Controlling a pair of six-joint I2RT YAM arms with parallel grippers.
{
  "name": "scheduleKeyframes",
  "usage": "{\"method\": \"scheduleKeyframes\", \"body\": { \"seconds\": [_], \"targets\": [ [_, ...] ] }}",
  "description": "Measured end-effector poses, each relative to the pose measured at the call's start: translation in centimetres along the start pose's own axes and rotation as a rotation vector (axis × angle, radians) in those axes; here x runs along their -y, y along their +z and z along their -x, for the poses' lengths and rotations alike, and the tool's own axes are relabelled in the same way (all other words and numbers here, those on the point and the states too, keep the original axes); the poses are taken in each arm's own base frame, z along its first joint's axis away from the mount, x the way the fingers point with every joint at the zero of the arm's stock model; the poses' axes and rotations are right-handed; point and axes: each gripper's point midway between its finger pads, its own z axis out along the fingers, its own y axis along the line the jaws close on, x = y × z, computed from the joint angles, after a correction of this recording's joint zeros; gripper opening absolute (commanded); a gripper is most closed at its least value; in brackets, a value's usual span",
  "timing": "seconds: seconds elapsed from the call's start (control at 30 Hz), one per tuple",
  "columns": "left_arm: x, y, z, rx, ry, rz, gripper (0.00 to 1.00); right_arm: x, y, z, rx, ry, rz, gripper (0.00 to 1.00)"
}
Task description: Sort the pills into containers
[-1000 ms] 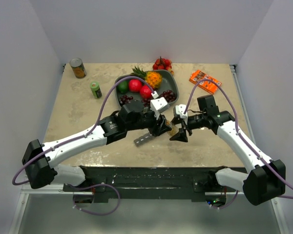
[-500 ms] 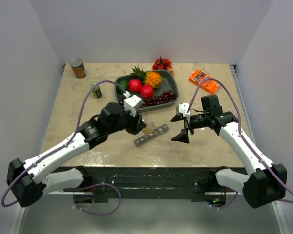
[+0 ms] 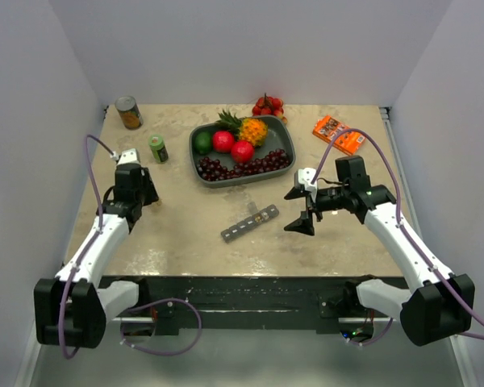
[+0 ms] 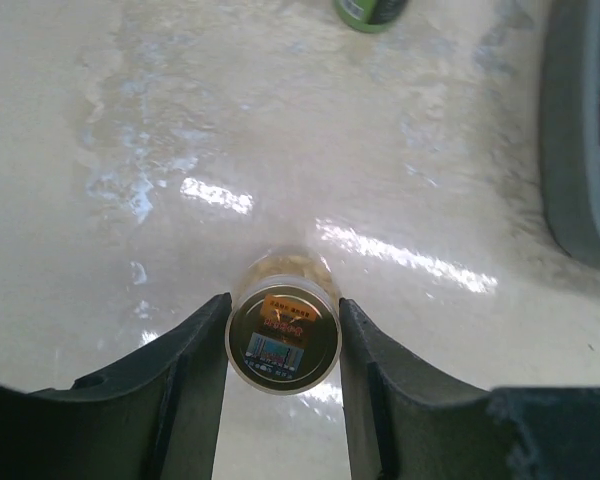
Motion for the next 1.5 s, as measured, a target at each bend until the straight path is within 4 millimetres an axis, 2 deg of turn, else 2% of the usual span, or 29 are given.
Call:
{"method": "scheduleKeyframes", "body": {
  "seconds": [0.1, 0.17, 0.2, 0.23, 0.27, 0.33, 0.37, 0.47, 0.53, 0.63, 0.7, 0.8, 0.9, 1.0, 1.03, 1.1, 1.17, 1.2, 1.3, 1.37, 1.5],
  "targets": [
    [-1.5, 2.1, -0.1, -0.013, -0.021, 0.062, 0.0, 0.0, 0.0, 0.0, 0.001, 0.002, -0.002, 0.99],
    [-2.0, 3.2, -0.4, -0.033, -0.022, 0.093, 0.07, 0.1, 0.0, 0.1, 0.002, 0.001, -0.004, 0.99],
    [-2.2, 3.7, -0.4, -0.044, -0.02, 0.104, 0.21, 0.1, 0.0, 0.1, 0.003, 0.001, -0.005, 0.99],
    [-2.2, 4.2, -0.2, -0.047, -0.018, 0.113, 0.3, 0.1, -0.1, 0.1, 0.003, 0.001, -0.006, 0.99],
    [-2.2, 4.5, 0.1, -0.047, -0.016, 0.118, 0.45, 0.1, -0.1, 0.1, 0.004, 0.0, -0.007, 0.99],
    [-2.1, 5.1, 0.8, -0.047, -0.01, 0.124, 0.57, 0.2, -0.1, 0.1, 0.004, -0.002, -0.01, 0.99],
    [-2.0, 5.3, 1.0, -0.045, -0.007, 0.126, 0.7, 0.2, -0.1, 0.1, 0.004, -0.002, -0.011, 0.99],
    [-2.1, 5.5, 1.5, -0.041, -0.007, 0.128, 0.85, 0.2, -0.1, 0.2, 0.005, -0.003, -0.011, 0.99],
    [-2.1, 5.4, 1.7, -0.035, -0.001, 0.124, 0.9, 0.3, -0.1, 0.2, 0.006, -0.005, -0.012, 0.99],
    [-1.8, 4.7, 2.2, -0.025, 0.0, 0.102, 0.91, 0.3, -0.1, 0.2, 0.006, -0.003, -0.012, 0.99],
    [-1.2, 3.9, 2.9, -0.005, 0.005, 0.063, 0.87, 0.3, -0.1, 0.2, 0.008, 0.0, -0.014, 0.99],
    [1.1, 1.7, 4.5, 0.047, 0.03, -0.082, 0.76, 0.5, -0.1, 0.4, 0.014, 0.006, -0.021, 0.97],
    [4.6, -1.3, 6.1, 0.117, 0.067, -0.288, 0.68, 0.9, 0.1, 0.3, 0.02, 0.027, -0.038, 0.9],
    [9.2, -3.9, 5.7, 0.139, 0.124, -0.483, 0.56, 1.4, 0.4, -0.2, 0.021, 0.067, -0.061, 0.7],
    [11.1, -4.8, 4.9, 0.124, 0.142, -0.563, 0.54, 1.7, 0.5, -0.4, 0.019, 0.083, -0.07, 0.56],
    [14.5, -6.1, 2.7, 0.077, 0.169, -0.708, 0.52, 2.4, 0.8, -0.7, 0.016, 0.117, -0.089, 0.49],
    [16.5, -6.7, -0.1, 0.008, 0.182, -0.801, 0.54, 3.2, 1.1, -1.3, 0.005, 0.159, -0.106, 0.52],
    [17.4, -6.8, -1.8, -0.04, 0.188, -0.838, 0.56, 3.6, 1.3, -1.6, -0.002, 0.177, -0.116, 0.65],
    [18.9, -7.1, -5.2, -0.132, 0.216, -0.902, 0.63, 4.0, 1.8, -2.8, -0.026, 0.202, -0.11, 0.86],
    [19.7, -7.4, -6.7, -0.162, 0.255, -0.936, 0.68, 4.1, 2.4, -4.0, -0.065, 0.184, -0.093, 0.88],
    [20.8, -8.5, -8.3, -0.127, 0.399, -1.01, 0.78, 3.6, 3.9, -6.5, -0.182, 0.05, 0.012, 0.96]
  ]
}}
